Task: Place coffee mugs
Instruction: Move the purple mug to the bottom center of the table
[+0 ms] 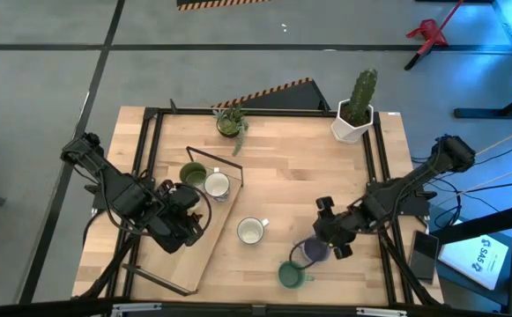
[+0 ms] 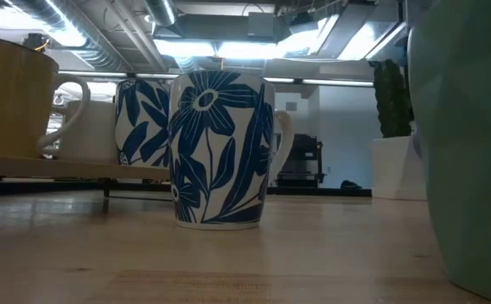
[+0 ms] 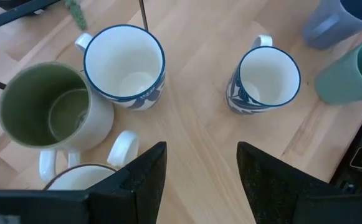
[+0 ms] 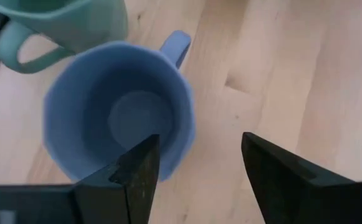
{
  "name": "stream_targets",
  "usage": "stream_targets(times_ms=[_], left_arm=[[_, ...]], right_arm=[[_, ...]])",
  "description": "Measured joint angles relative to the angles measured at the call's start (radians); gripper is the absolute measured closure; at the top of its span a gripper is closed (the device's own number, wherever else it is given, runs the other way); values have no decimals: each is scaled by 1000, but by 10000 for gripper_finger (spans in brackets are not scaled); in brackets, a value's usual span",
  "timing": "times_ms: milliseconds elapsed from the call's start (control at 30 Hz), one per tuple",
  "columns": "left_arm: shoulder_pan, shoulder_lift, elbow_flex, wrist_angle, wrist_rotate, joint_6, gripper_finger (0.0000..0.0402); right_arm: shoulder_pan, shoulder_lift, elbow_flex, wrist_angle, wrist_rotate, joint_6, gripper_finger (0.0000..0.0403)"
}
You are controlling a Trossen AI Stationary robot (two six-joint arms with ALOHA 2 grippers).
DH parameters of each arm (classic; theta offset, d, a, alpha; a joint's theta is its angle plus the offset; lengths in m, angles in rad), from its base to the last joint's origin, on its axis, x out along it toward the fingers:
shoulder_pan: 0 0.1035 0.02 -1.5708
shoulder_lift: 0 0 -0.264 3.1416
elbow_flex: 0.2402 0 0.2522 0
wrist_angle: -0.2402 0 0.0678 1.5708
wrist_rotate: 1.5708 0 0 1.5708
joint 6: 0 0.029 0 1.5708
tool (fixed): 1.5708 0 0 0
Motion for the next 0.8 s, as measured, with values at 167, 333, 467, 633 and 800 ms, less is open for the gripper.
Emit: stream_targets(times_ms=[167, 333, 467, 633, 800], left_arm=[[0, 0, 0, 0, -13, 1, 212], [0, 0, 0, 0, -15, 1, 212], [0, 0, 0, 0, -31, 1, 212], [0, 0, 0, 1, -45, 1, 212], [0, 0, 0, 1, -46, 1, 212]], right_arm=[[-4, 61, 0, 29, -33, 13, 189], [-4, 92, 0, 26, -26, 52, 216], [-11, 96, 0, 25, -18, 59, 301], [-56, 95, 1, 23, -28, 51, 390], [-122, 91, 16, 1, -21, -9, 396]])
